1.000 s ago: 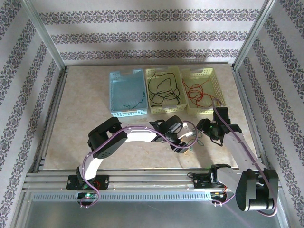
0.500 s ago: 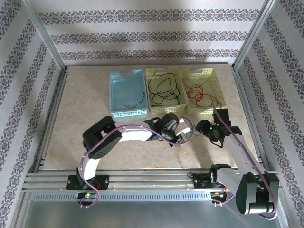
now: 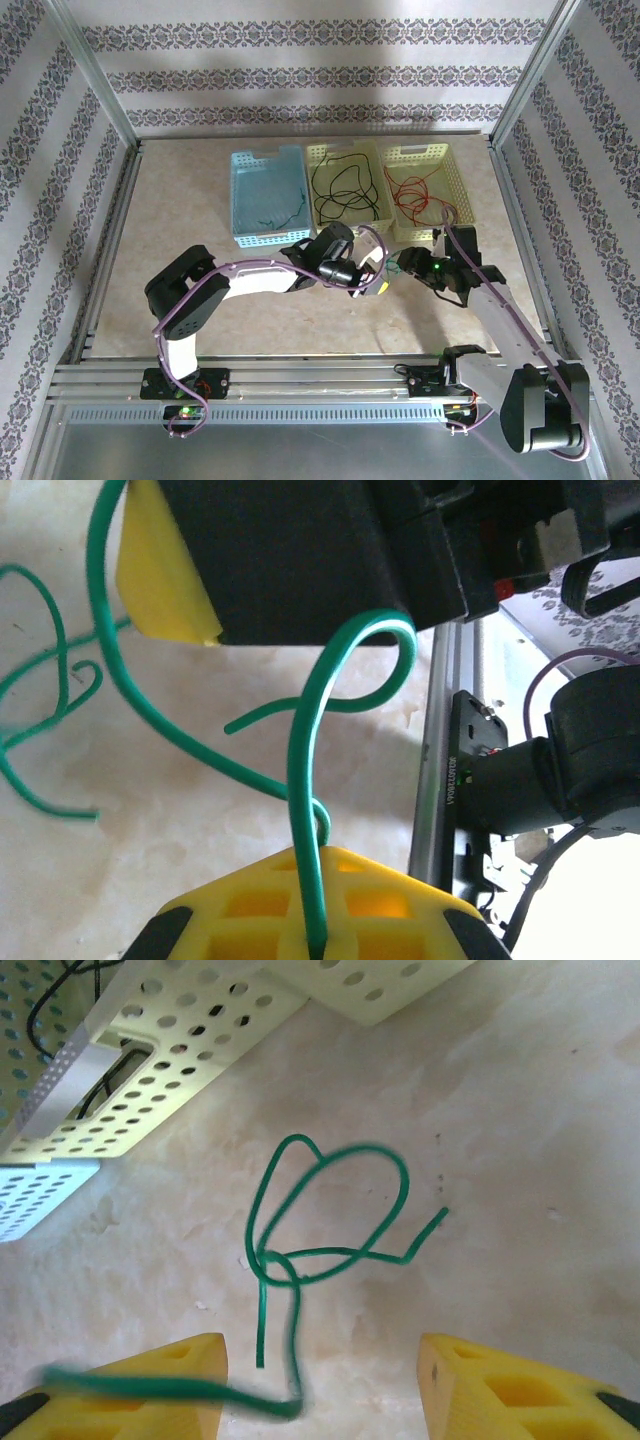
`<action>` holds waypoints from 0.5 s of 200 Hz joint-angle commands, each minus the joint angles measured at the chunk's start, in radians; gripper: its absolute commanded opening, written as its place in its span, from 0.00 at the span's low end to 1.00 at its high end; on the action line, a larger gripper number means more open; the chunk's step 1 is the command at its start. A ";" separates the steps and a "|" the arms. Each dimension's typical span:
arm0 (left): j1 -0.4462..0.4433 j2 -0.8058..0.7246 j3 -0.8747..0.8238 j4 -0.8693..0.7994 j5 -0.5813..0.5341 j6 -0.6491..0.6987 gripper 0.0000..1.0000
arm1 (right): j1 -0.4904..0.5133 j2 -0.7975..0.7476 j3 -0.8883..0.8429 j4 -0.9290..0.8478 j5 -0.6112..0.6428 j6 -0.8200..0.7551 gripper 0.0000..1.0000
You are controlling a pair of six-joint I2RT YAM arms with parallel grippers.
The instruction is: Untangle the cables
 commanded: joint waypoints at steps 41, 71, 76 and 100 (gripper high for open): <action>0.021 -0.065 -0.041 0.130 0.089 -0.091 0.00 | 0.012 0.090 0.019 0.083 0.078 0.027 0.36; 0.055 -0.127 -0.119 0.233 0.059 -0.156 0.00 | 0.012 0.125 0.034 0.071 0.139 0.033 0.04; 0.067 -0.143 -0.143 0.276 0.044 -0.182 0.00 | 0.012 0.126 0.034 0.059 0.158 0.035 0.02; 0.147 -0.219 -0.275 0.539 -0.039 -0.342 0.00 | 0.009 0.109 0.019 0.014 0.252 0.047 0.00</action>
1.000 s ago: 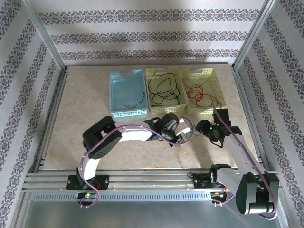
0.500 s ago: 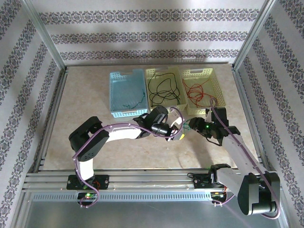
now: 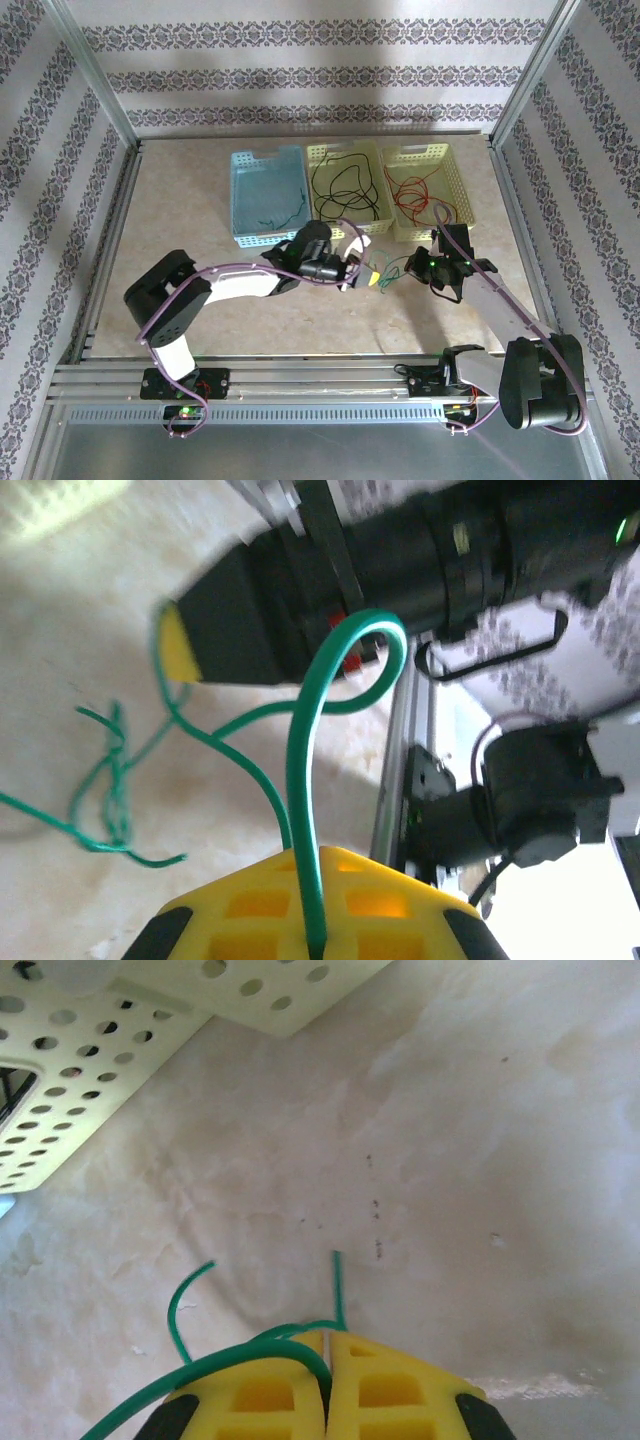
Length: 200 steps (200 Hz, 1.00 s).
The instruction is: Untangle the cables
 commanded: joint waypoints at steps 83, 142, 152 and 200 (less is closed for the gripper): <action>0.135 -0.146 -0.135 0.437 -0.103 -0.264 0.00 | 0.039 -0.177 0.005 -0.089 0.288 0.013 0.44; 0.152 -0.074 -0.142 0.706 -0.100 -0.418 0.00 | 0.107 -0.282 0.020 -0.200 0.599 0.009 0.49; 0.155 -0.052 -0.126 0.743 -0.073 -0.449 0.00 | 0.106 -0.285 0.011 -0.188 0.589 0.002 0.49; 0.152 -0.022 -0.079 0.697 -0.016 -0.449 0.00 | 0.107 -0.260 -0.033 -0.099 0.429 0.006 0.45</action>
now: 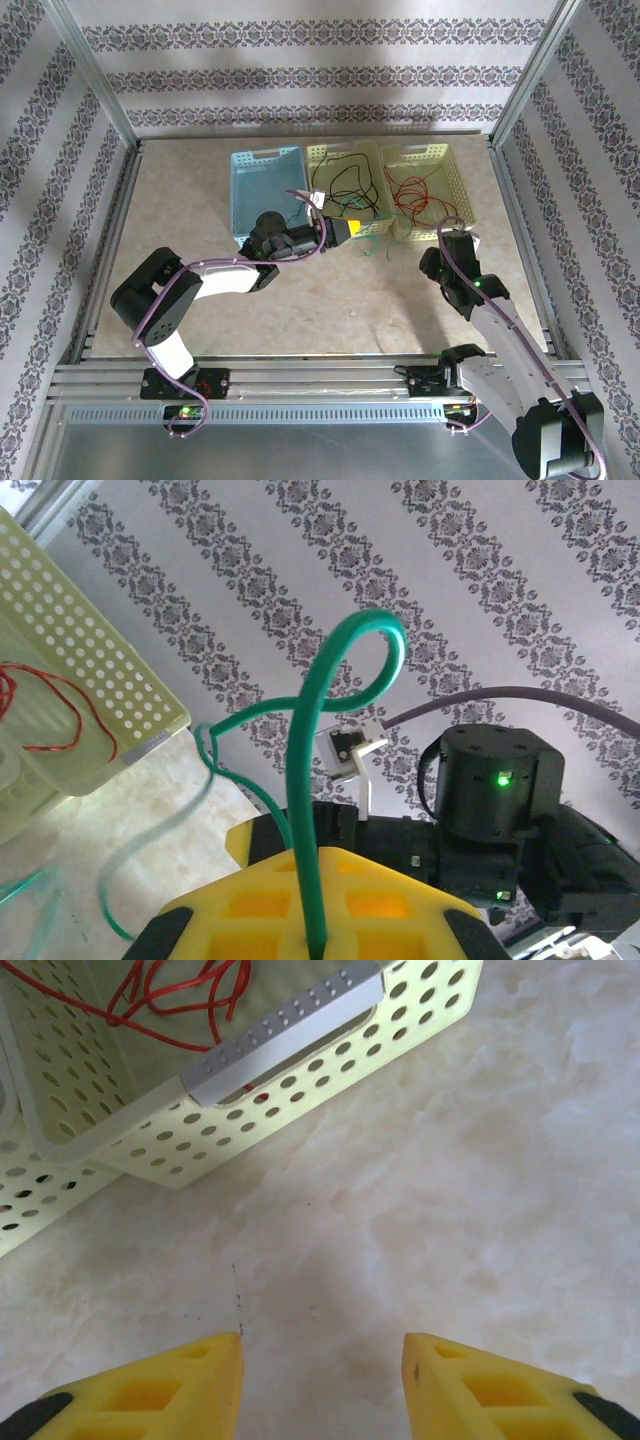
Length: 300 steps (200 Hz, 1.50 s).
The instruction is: Untangle the cables
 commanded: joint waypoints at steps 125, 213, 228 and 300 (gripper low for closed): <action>0.177 -0.218 -0.130 -0.030 -0.284 0.038 0.00 | 0.009 0.023 -0.013 0.096 -0.217 -0.087 0.49; 0.402 -0.233 -0.050 -0.529 -0.560 0.164 0.00 | 0.030 0.049 0.006 0.103 -0.246 -0.110 0.49; 0.413 -0.162 -0.003 -0.555 -0.542 0.166 0.00 | 0.031 0.055 0.009 0.102 -0.248 -0.112 0.49; 0.431 0.178 0.304 -0.836 -0.340 0.126 0.00 | 0.034 0.029 0.014 0.077 -0.242 -0.117 0.49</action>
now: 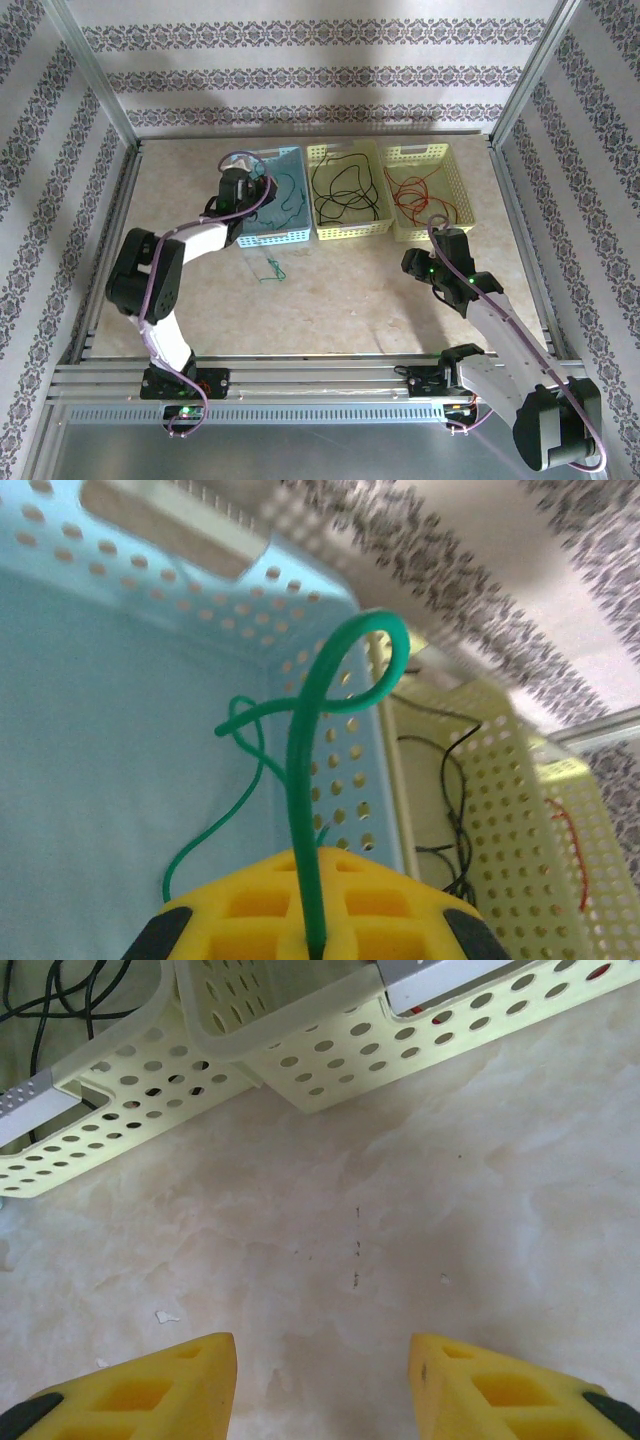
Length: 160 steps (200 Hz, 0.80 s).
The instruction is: Untangle the cables
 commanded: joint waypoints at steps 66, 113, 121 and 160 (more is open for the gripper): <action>0.016 0.040 0.167 -0.263 0.112 0.026 0.62 | 0.017 -0.033 0.023 -0.013 -0.019 -0.027 0.49; 0.014 -0.138 0.188 -0.343 0.111 0.101 0.83 | 0.026 -0.023 0.025 -0.005 -0.021 -0.024 0.49; 0.013 -0.172 0.183 -0.365 0.111 0.114 0.85 | 0.028 -0.022 0.026 -0.004 -0.019 -0.023 0.49; 0.012 -0.324 0.110 -0.510 0.091 0.185 0.86 | 0.045 -0.011 0.032 0.006 -0.024 -0.028 0.49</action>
